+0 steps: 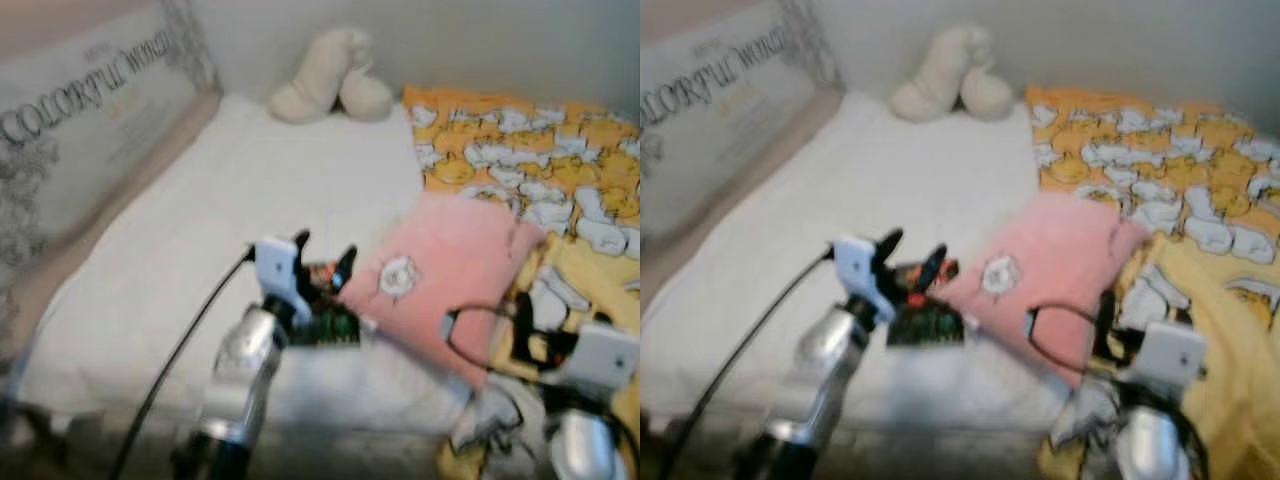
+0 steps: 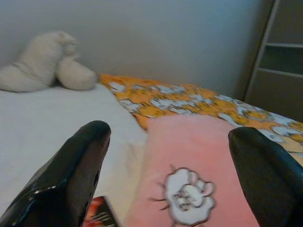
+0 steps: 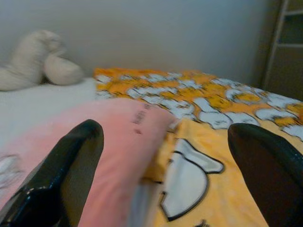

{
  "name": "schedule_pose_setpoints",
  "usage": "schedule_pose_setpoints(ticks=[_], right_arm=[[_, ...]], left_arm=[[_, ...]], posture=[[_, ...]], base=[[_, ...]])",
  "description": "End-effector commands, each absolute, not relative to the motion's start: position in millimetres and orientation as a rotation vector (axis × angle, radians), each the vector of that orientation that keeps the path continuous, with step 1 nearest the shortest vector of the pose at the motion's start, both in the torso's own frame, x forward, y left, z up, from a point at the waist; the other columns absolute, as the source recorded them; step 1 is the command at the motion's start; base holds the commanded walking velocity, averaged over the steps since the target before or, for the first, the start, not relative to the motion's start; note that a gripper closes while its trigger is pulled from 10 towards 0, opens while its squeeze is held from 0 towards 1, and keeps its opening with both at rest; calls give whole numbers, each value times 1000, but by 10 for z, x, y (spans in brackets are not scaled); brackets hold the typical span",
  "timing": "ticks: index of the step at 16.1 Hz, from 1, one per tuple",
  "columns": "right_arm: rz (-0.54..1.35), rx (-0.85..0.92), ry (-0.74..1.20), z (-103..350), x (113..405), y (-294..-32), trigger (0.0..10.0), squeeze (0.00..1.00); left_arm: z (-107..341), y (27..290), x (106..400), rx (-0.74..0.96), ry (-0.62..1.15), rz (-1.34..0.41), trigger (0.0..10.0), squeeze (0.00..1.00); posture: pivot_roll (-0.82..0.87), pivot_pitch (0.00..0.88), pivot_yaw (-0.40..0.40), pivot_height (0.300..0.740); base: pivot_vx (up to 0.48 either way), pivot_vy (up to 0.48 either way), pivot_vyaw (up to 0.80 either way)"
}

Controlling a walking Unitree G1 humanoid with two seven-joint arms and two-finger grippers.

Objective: Clean up the room

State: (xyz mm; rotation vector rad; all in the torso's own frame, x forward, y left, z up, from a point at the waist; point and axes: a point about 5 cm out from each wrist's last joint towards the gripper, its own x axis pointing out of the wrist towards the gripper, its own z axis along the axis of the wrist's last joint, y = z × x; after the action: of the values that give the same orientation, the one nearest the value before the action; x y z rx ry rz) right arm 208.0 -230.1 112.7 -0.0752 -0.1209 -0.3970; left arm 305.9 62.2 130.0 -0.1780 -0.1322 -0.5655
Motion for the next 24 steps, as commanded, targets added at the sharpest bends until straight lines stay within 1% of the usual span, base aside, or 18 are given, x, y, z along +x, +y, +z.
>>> schedule_pose_setpoints(ticks=[1,4,5,6,8,9,12,13,14,15,16,18,19,20,21,22,23,24], right_arm=[[-397,-71,-122,1136,2117,-2267,10000,0],[-423,-68,-114,1127,2100,-2297,10000,0],[-439,-45,-106,1120,2117,-2330,10000,0],[-437,38,-75,1095,2201,-2376,10000,0],[-408,122,-39,1079,2319,-2398,10000,0],[-407,225,-10,1092,2446,-2479,10000,0],[-416,425,29,1036,2532,-2563,10000,0],[-418,468,48,979,2521,-2570,10000,0],[-419,471,56,963,2507,-2575,10000,0],[-413,445,74,934,2455,-2598,10000,0],[-401,397,91,938,2395,-2626,10000,0],[-388,280,110,949,2406,-2701,10000,0],[-366,211,131,943,2498,-2702,10000,0],[-349,193,136,944,2524,-2682,10000,0],[-292,137,139,938,2634,-2606,10000,0],[-265,133,136,929,2687,-2561,10000,0],[-216,114,131,919,2770,-2491,10000,0],[-170,141,121,913,2874,-2410,10000,0]], left_arm=[[1338,633,3103,-161,-135,-585,10000,0],[1342,484,3114,-147,-109,-666,10000,0],[1338,457,3158,-121,-94,-668,10000,0],[1336,443,3295,-57,-64,-666,10000,0],[1363,484,3469,1,-34,-646,10000,0],[1403,541,3631,23,29,-674,10000,0],[1403,463,3743,-31,163,-719,10000,0],[1384,388,3748,-44,198,-713,10000,0],[1388,361,3751,-52,202,-710,10000,0],[1405,271,3750,-56,203,-709,10000,0],[1431,228,3760,-60,198,-694,10000,0],[1477,226,3791,-103,189,-656,10000,0],[1492,206,3798,-81,185,-642,10000,0],[1489,197,3796,-65,185,-638,10000,0],[1480,178,3794,46,163,-608,10000,0],[1464,189,3794,66,163,-586,10000,0],[1434,207,3791,118,164,-568,10000,0],[1403,258,3798,181,161,-535,10000,0]], posture=[[-14,0,37,732],[-26,0,42,732],[-34,0,45,732],[-44,0,46,732],[-51,0,43,732],[-69,0,40,732],[-82,0,32,732],[-90,23,26,732],[-92,36,26,732],[-110,121,20,732],[-122,155,24,732],[-142,188,23,732],[-158,215,21,732],[-159,217,19,732],[-166,229,17,732],[-174,230,18,732],[-173,232,20,732],[-165,236,19,732]], base=[[458,0,0],[472,0,0],[0,0,0],[0,0,0],[0,0,0],[0,0,0],[0,0,0],[0,0,0],[0,0,0],[0,0,0],[0,0,0],[0,0,0],[0,0,0],[0,0,0],[0,0,0],[0,0,0],[0,0,0],[0,0,0]])
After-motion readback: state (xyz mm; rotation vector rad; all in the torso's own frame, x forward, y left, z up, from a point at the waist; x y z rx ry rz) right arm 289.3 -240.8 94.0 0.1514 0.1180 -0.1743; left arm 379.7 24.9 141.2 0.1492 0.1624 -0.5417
